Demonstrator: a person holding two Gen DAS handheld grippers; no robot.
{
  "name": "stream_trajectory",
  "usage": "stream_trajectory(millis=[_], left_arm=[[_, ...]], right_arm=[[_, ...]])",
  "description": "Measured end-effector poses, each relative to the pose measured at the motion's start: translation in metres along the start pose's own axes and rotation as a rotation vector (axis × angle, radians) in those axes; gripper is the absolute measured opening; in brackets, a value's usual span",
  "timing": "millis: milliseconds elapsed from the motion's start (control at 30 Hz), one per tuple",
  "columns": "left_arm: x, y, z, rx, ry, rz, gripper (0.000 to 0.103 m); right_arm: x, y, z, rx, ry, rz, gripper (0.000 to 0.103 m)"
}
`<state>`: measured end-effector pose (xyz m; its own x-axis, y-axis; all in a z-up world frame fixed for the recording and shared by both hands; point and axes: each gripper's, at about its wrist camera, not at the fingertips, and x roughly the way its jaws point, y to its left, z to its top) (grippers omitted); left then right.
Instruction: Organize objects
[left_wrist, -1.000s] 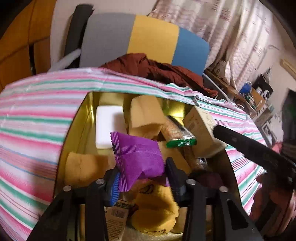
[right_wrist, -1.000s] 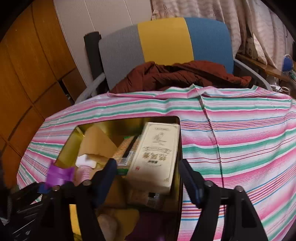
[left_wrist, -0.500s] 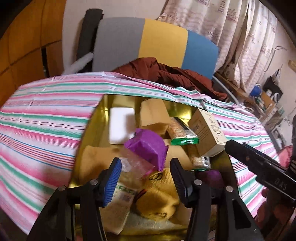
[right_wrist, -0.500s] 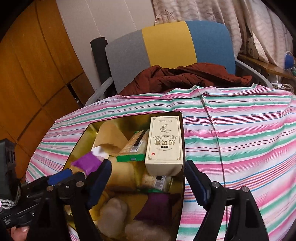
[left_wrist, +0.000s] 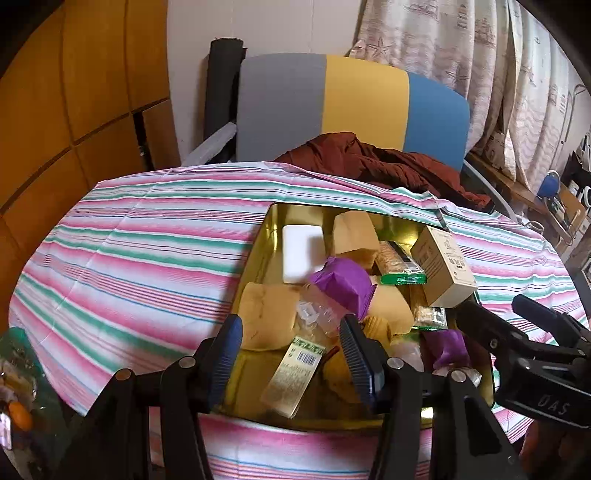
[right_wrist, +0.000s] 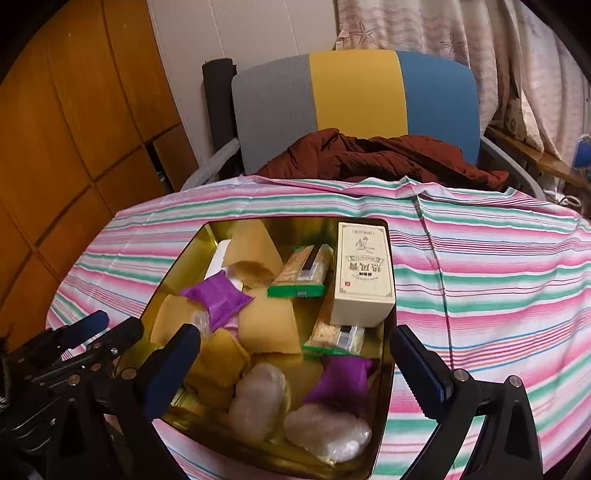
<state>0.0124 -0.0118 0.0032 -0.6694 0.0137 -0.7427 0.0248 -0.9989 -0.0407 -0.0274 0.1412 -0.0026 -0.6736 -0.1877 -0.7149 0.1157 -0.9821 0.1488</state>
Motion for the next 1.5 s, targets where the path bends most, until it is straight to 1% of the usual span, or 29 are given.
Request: stream_trajectory(millis=[67, 200, 267, 367, 433, 567, 633, 767, 867, 967, 1000, 1067, 1200, 1333, 1400, 1500], left_arm=[[-0.004, 0.001, -0.001, -0.001, 0.0, 0.013, 0.055], [-0.009, 0.0, 0.001, 0.0, 0.036, 0.057, 0.055], [-0.011, -0.003, 0.001, 0.027, 0.017, 0.09, 0.055], [-0.012, -0.008, 0.0, 0.064, -0.011, 0.175, 0.055], [-0.012, -0.008, 0.0, 0.068, -0.019, 0.195, 0.055], [-0.012, -0.005, 0.0, 0.038, -0.008, 0.156, 0.055], [-0.012, -0.007, 0.0, 0.042, 0.0, 0.132, 0.055], [-0.012, -0.016, 0.001, 0.053, 0.008, 0.087, 0.055], [-0.012, -0.021, 0.002, 0.058, 0.018, 0.088, 0.055], [-0.01, -0.022, 0.004, 0.047, 0.038, 0.076, 0.055], [-0.009, -0.022, 0.004, 0.039, 0.045, 0.076, 0.055], [-0.008, -0.021, 0.003, 0.026, 0.052, 0.082, 0.055], [-0.006, -0.018, 0.001, 0.002, 0.074, 0.073, 0.055], [-0.003, -0.016, 0.001, -0.021, 0.099, 0.056, 0.055], [-0.003, -0.015, 0.0, -0.032, 0.098, 0.053, 0.055], [-0.003, -0.016, -0.001, -0.031, 0.088, 0.071, 0.055]], right_arm=[[-0.002, 0.003, -0.001, -0.004, 0.001, -0.026, 0.103], [-0.005, 0.005, -0.003, -0.004, 0.004, -0.054, 0.103], [-0.005, 0.006, -0.003, -0.002, 0.008, -0.058, 0.103], [-0.007, 0.011, -0.003, -0.016, 0.007, -0.061, 0.103], [-0.008, 0.012, -0.004, -0.029, 0.002, -0.071, 0.103], [-0.007, 0.011, -0.004, -0.026, 0.002, -0.096, 0.103], [-0.007, 0.008, -0.003, -0.011, 0.004, -0.115, 0.103], [-0.008, 0.006, -0.003, -0.005, -0.004, -0.124, 0.103], [-0.008, 0.008, -0.001, -0.01, -0.006, -0.157, 0.103], [-0.003, 0.007, 0.0, -0.009, 0.035, -0.194, 0.103], [-0.001, 0.005, 0.0, -0.007, 0.053, -0.193, 0.103], [0.0, 0.003, -0.002, 0.005, 0.061, -0.184, 0.103], [0.0, 0.003, -0.006, 0.001, 0.057, -0.178, 0.103], [0.001, 0.006, -0.006, -0.024, 0.05, -0.192, 0.103], [0.001, 0.007, -0.005, -0.028, 0.042, -0.197, 0.103], [0.0, 0.007, -0.004, -0.03, 0.033, -0.194, 0.103]])
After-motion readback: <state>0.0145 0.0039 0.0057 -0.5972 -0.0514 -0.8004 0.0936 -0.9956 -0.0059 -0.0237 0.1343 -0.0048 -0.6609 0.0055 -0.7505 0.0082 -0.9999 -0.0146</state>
